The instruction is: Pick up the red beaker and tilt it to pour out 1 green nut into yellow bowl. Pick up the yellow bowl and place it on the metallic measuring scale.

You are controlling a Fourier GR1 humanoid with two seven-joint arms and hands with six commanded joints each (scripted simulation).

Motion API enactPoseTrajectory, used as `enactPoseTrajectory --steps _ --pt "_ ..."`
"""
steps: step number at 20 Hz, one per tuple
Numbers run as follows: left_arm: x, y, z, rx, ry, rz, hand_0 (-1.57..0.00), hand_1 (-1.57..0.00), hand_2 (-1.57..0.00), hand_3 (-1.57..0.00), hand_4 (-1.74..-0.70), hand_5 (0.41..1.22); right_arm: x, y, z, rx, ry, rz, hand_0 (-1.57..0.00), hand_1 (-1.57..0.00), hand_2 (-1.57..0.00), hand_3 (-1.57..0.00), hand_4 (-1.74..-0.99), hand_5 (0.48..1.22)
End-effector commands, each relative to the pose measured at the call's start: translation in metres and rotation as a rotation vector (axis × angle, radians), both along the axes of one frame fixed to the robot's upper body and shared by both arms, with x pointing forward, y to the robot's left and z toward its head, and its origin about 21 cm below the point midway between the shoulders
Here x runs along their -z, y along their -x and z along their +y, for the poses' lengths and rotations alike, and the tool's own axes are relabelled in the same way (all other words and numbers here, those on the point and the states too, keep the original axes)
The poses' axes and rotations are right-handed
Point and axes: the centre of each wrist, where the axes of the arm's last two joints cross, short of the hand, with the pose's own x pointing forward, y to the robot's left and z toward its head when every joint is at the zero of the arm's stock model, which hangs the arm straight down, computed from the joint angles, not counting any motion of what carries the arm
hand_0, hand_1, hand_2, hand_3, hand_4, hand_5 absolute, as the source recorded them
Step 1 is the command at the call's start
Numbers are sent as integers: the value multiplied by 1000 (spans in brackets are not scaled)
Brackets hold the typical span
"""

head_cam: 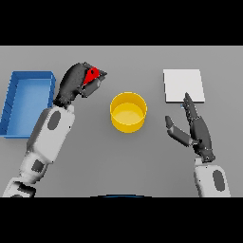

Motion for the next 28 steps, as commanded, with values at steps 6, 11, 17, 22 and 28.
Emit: enactPoseTrajectory --steps 6,11,17,22,28 --pt "-23 -9 -19 141 -463 -34 -1570 -1570 -1570 -1570 -1728 1172 -4 -1 1 -3 25 -13 1 1 1 1 -1290 695" --pt "-35 -16 -36 259 -776 -19 -1571 -1571 -1571 -1571 -1640 1205 -1 2 1 6 17 9 1 1 1 1 -1290 685" --pt "-48 -20 -64 334 -1128 -1 -1571 -1571 -1571 -1315 -1685 1217 -1 0 3 27 -48 26 1 1 1 1 -1292 635" --pt "-54 -21 -87 398 -1315 -52 -1571 -1571 -1571 -1277 -1714 1220 2 4 1 19 -73 29 1 1 1 1 -1296 606" --pt "-57 -20 -107 466 -1516 -163 -1571 -1571 -1571 -1494 -1733 1221 4 2 -2 18 -41 33 1 1 1 1 -1299 601"
